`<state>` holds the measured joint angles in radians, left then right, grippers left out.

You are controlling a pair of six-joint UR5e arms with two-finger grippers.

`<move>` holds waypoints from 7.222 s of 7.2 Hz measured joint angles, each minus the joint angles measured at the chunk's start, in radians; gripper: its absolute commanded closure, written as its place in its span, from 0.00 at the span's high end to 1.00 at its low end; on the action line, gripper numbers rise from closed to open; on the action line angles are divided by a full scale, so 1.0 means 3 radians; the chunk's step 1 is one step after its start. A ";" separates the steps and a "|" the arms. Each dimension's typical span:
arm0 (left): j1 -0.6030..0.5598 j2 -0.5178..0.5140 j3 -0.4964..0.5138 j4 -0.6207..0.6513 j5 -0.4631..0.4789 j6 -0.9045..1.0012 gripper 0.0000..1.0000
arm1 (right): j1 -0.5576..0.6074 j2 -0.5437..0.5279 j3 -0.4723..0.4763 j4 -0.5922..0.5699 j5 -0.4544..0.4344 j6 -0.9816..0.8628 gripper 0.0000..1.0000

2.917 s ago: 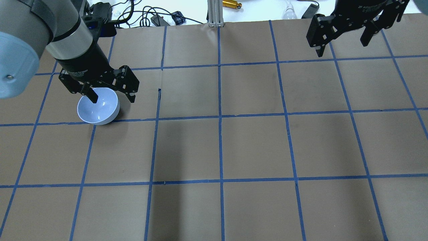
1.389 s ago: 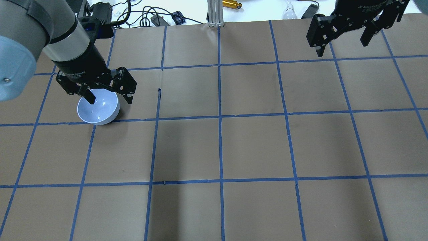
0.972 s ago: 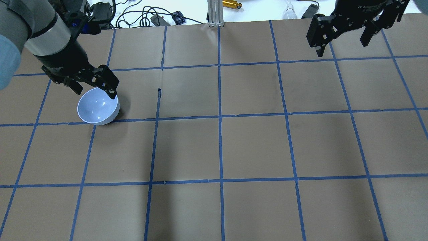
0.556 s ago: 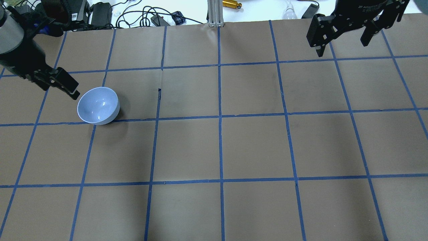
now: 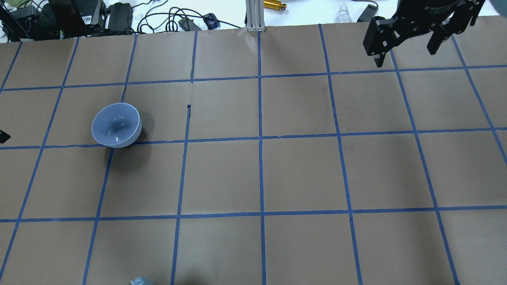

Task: Stack green bowl on blue bowl
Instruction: 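Move the left gripper away from the blue bowl toward the green bowl nearer the robot, then lower the left gripper onto the mint green bowl rim and grasp it, then lift the green bowl with the left gripper and carry it over the blue bowl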

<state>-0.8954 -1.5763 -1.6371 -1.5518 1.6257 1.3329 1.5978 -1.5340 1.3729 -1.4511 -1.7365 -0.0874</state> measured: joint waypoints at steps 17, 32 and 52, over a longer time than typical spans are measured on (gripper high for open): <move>0.1927 -0.1351 -0.0402 0.2047 -0.0069 0.4081 1.00 | 0.0000 0.0000 0.0000 0.0000 0.0000 0.0000 1.00; 0.1949 -0.1620 -0.0286 0.2208 0.0036 0.4116 0.00 | 0.0001 0.0000 0.0000 0.0000 0.0000 0.0000 1.00; -0.0861 -0.0496 -0.0446 0.1746 -0.0121 0.0883 0.00 | 0.0001 0.0000 0.0000 0.0000 0.0000 0.0000 1.00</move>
<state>-1.1538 -1.7252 -1.7710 -1.0279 1.5893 1.5980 1.5980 -1.5339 1.3729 -1.4511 -1.7365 -0.0874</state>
